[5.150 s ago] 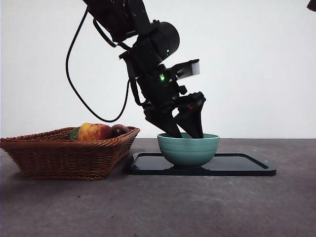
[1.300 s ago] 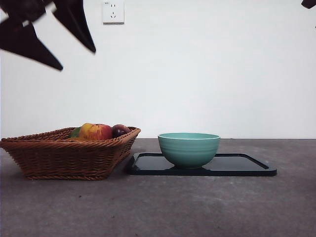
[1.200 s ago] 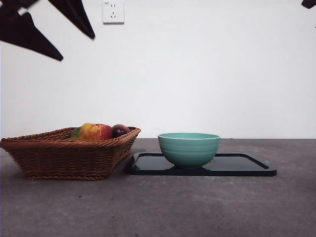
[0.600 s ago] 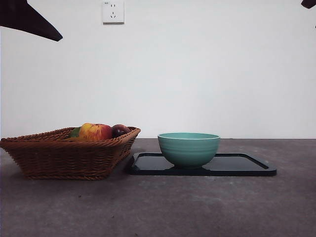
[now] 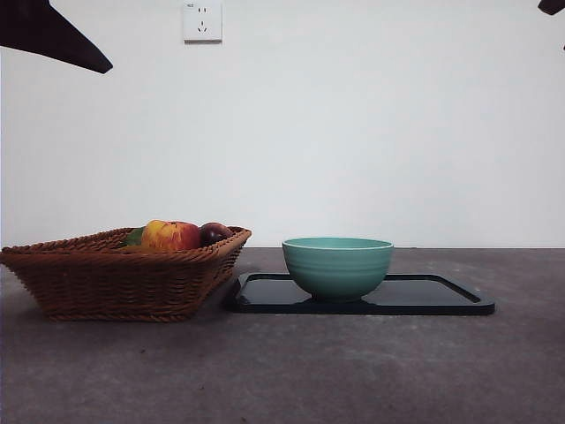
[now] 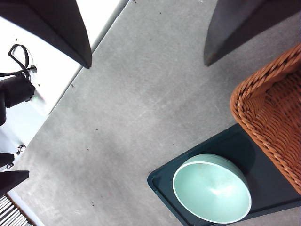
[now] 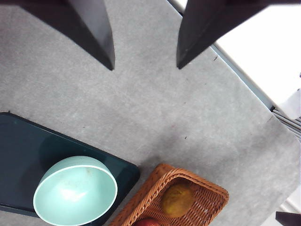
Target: Pick up the wifruite, put it on the bowl, pick up the plate, put it on desk
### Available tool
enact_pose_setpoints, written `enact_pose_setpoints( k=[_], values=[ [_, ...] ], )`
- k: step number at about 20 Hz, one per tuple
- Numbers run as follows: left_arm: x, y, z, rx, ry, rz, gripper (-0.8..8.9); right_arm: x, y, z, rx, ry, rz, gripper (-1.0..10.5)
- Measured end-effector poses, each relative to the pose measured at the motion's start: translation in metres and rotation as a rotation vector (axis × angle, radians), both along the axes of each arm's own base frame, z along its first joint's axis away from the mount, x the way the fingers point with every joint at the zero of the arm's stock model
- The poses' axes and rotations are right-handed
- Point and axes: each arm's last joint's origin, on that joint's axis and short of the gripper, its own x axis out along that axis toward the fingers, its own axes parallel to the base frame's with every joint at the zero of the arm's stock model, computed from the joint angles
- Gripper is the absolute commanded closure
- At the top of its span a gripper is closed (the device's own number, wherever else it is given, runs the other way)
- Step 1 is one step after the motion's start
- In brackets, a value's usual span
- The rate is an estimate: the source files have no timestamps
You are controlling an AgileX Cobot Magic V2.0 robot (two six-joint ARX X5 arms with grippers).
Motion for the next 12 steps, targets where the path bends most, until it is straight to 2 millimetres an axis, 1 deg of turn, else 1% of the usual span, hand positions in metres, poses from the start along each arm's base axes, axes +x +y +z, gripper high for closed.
enact_pose_setpoints(
  k=[3, 5, 6, 9, 12],
  values=[
    [0.000, 0.000, 0.000, 0.000, 0.000, 0.000, 4.39, 0.003, 0.000, 0.002, 0.001, -0.015, -0.063, 7.2],
    [0.000, 0.000, 0.000, -0.001, 0.000, -0.001, 4.39, 0.011, 0.002, 0.004, 0.029, -0.018, -0.115, 6.6],
    [0.000, 0.000, 0.000, -0.002, 0.000, -0.002, 4.39, 0.017, 0.004, 0.007, 0.034, -0.010, -0.144, 6.6],
    [0.000, 0.000, 0.000, -0.002, 0.000, -0.002, 4.39, 0.045, 0.013, 0.020, 0.014, 0.008, -0.206, 6.6],
    [0.000, 0.000, 0.000, -0.002, 0.000, -0.002, 4.39, 0.084, 0.027, 0.030, -0.025, 0.037, -0.230, 6.6]
  ],
)
